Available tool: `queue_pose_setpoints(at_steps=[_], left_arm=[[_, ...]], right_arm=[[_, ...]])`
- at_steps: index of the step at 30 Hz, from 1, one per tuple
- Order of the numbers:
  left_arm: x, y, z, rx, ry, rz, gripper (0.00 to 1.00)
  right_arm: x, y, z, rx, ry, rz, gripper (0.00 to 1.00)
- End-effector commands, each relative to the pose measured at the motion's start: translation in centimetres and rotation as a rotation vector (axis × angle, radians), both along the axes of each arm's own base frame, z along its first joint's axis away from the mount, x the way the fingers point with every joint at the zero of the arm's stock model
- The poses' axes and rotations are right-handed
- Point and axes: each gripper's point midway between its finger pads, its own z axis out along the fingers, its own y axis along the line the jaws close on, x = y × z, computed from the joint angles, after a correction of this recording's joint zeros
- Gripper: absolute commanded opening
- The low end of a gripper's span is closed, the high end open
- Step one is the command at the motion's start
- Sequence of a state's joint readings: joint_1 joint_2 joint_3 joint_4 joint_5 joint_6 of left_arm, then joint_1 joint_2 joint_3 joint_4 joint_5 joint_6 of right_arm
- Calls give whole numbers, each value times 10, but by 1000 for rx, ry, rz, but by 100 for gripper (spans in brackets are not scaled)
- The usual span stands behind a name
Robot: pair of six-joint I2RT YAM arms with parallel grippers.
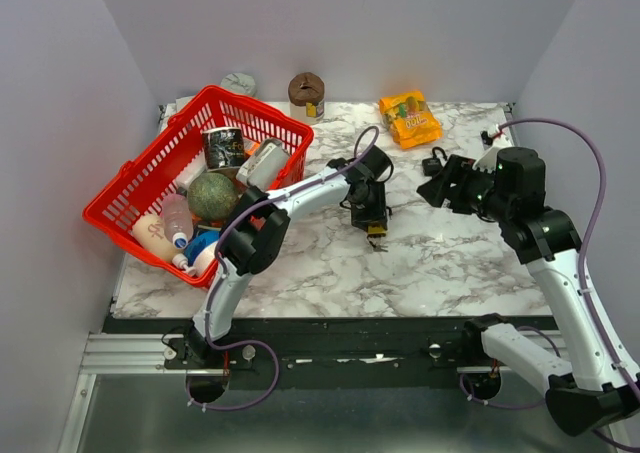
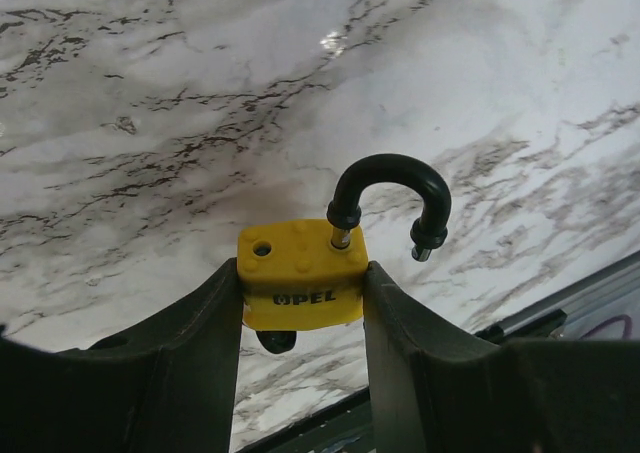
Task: Unlock with the key
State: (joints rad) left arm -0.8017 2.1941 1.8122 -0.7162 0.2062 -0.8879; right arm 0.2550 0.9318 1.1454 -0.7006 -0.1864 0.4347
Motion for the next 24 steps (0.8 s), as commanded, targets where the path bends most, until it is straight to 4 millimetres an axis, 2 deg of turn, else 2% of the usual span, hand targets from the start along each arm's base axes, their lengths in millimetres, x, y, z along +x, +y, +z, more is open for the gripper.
queue_pose_setpoints(at_steps=[1, 3, 6, 7, 9, 10, 13, 17, 19, 20, 23, 24], left_arm=[[8, -7, 5, 29, -38, -3, 0], [6, -6, -5, 51, -21, -6, 2], [2, -3, -20, 79, -2, -26, 14], [2, -2, -21, 81, -1, -31, 23], [0, -1, -23, 84, 3, -41, 30], [1, -1, -22, 82, -4, -44, 43], [4, -3, -17, 73, -30, -56, 67], [9, -5, -9, 57, -72, -82, 84], [11, -5, -6, 57, -95, -99, 99], [12, -6, -5, 52, -103, -106, 99], [17, -11, 15, 7, -172, -133, 99], [20, -12, 33, -21, -217, -143, 99]], right_arm=[[-5, -7, -14, -35, 17, -16, 77], [-6, -6, -17, -31, 25, -12, 77], [-5, -6, -21, -29, 32, -13, 77], [-6, -6, -24, -28, 36, -12, 77], [-5, -5, -28, -32, 42, -9, 79], [-4, -5, -31, -35, 44, -10, 79], [-5, -9, -47, -58, 70, -16, 80], [-8, -11, -64, -73, 98, -23, 80], [-9, -12, -73, -77, 119, -29, 80], [-9, -13, -76, -79, 129, -35, 80], [-8, -16, -82, -90, 153, -56, 80], [-8, -17, -83, -89, 158, -66, 80]])
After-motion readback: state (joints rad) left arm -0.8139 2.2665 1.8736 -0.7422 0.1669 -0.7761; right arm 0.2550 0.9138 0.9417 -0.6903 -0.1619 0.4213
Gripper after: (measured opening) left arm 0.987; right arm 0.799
